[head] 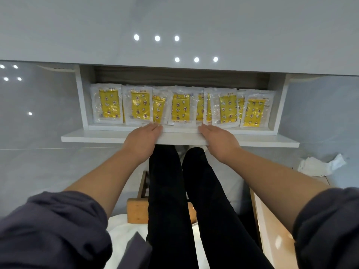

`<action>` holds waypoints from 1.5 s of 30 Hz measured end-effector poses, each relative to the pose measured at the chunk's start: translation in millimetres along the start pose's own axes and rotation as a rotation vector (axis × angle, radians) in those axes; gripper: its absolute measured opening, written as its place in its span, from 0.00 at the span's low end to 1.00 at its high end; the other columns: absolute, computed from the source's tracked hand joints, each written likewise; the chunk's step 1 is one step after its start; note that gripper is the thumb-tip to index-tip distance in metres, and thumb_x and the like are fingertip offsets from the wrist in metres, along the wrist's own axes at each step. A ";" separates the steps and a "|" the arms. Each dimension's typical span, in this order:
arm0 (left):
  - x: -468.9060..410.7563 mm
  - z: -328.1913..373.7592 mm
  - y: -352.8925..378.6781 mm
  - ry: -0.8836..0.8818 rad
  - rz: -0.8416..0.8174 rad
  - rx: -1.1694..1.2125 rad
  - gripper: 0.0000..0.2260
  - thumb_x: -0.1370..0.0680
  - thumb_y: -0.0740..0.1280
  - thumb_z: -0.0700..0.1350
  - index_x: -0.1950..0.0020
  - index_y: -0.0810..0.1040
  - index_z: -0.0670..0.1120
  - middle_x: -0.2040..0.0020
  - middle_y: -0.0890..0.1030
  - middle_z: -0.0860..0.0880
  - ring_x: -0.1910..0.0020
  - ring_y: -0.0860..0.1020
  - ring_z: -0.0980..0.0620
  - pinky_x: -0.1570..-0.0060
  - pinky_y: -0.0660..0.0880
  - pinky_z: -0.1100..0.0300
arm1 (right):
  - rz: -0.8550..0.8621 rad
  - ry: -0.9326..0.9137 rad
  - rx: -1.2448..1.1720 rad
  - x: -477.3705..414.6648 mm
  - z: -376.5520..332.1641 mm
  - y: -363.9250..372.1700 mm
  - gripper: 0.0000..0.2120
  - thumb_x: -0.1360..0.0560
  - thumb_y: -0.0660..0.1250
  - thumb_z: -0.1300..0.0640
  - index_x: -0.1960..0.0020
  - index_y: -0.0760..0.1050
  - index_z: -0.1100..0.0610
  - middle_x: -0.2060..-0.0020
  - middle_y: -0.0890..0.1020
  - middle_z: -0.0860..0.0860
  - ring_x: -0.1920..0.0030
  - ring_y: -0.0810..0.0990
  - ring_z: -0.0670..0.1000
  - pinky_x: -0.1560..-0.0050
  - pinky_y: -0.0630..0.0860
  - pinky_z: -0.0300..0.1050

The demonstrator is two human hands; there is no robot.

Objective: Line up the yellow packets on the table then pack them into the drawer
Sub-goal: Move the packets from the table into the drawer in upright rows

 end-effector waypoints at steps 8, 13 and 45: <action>-5.6 2.2 2.4 -0.045 0.011 -0.018 0.28 0.26 0.64 0.32 0.27 0.63 0.44 0.27 0.66 0.46 0.31 0.69 0.45 0.44 0.73 0.53 | -0.023 -0.072 0.030 -5.4 -3.8 2.9 0.28 0.27 0.63 0.68 0.29 0.63 0.59 0.31 0.69 0.55 0.34 0.69 0.56 0.36 0.67 0.48; -4.2 4.7 -0.3 -0.056 0.011 -0.055 0.29 0.26 0.64 0.34 0.26 0.61 0.43 0.26 0.65 0.47 0.28 0.64 0.49 0.41 0.73 0.55 | -0.029 -0.083 0.057 -4.8 -6.6 2.0 0.29 0.27 0.64 0.66 0.28 0.61 0.60 0.31 0.69 0.55 0.34 0.69 0.56 0.35 0.67 0.47; -18.6 7.6 -109.8 0.152 0.391 -0.524 0.61 0.38 0.76 0.64 0.22 0.36 0.53 0.23 0.35 0.40 0.24 0.37 0.35 0.31 0.39 0.32 | 0.451 -0.170 0.511 -3.8 -7.2 -112.1 0.58 0.40 0.78 0.42 0.22 0.45 0.43 0.22 0.46 0.58 0.24 0.45 0.67 0.33 0.47 0.78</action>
Point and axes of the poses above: each hand's wrist, its own x-axis away from the middle knuckle, its own y-axis out of the palm, z = x × y, the point moved 10 cm from there along -x, towards the middle knuckle
